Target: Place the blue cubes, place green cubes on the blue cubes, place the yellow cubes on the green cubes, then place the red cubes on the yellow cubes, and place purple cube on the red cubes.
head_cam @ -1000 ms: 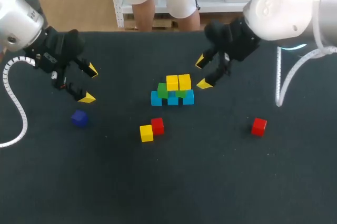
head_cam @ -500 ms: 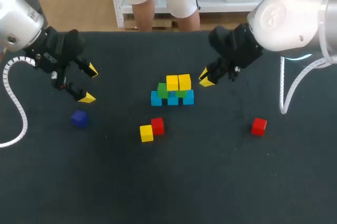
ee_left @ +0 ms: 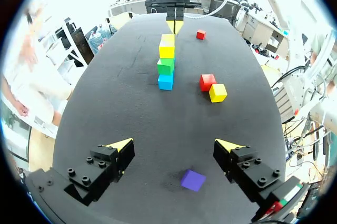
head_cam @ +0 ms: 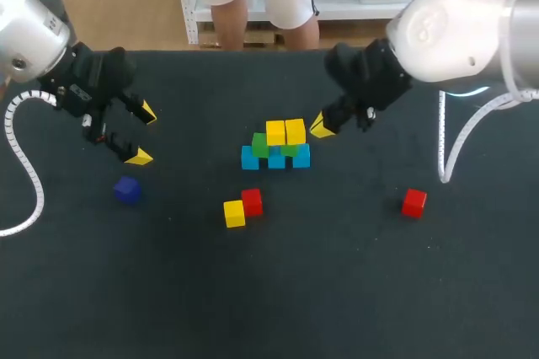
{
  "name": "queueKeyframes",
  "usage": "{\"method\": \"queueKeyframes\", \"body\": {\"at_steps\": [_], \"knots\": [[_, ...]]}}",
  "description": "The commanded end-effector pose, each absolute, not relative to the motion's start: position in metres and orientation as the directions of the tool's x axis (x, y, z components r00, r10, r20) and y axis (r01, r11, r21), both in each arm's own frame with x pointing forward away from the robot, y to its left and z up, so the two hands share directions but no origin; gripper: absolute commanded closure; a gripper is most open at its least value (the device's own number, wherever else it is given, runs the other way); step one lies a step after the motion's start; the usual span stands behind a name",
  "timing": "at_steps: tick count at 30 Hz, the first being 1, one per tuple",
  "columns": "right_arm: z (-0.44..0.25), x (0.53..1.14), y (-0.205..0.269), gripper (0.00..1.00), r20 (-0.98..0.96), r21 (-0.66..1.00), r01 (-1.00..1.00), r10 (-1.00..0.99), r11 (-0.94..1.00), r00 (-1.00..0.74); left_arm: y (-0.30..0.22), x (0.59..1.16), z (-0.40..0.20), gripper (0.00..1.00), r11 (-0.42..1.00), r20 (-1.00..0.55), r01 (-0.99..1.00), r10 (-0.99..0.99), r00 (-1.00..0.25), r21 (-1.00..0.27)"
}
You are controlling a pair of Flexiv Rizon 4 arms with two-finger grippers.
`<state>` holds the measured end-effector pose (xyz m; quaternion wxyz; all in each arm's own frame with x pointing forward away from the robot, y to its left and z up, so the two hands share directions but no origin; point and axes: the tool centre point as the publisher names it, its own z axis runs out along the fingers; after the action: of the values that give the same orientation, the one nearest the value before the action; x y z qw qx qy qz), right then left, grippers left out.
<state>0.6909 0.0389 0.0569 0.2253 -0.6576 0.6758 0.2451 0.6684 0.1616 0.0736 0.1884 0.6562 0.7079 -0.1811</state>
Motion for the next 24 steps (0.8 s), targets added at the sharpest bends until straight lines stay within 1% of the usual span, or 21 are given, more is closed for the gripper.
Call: {"method": "queueKeyframes", "body": {"at_steps": [1,24], "knots": [[0.0555,0.6924,0.0429,1.0,-0.631,0.037,-0.999,-0.775,0.008,-0.03,0.1629,0.6674,0.0726,0.0,0.071,-0.509,0.997,0.858,-0.064,-0.005],[0.0543,0.6907,0.0435,1.0,-0.626,0.041,-0.999,-0.779,0.008,-0.032,0.1629,0.6674,0.0726,0.0,0.071,-0.509,0.997,0.858,-0.064,-0.005]]}}
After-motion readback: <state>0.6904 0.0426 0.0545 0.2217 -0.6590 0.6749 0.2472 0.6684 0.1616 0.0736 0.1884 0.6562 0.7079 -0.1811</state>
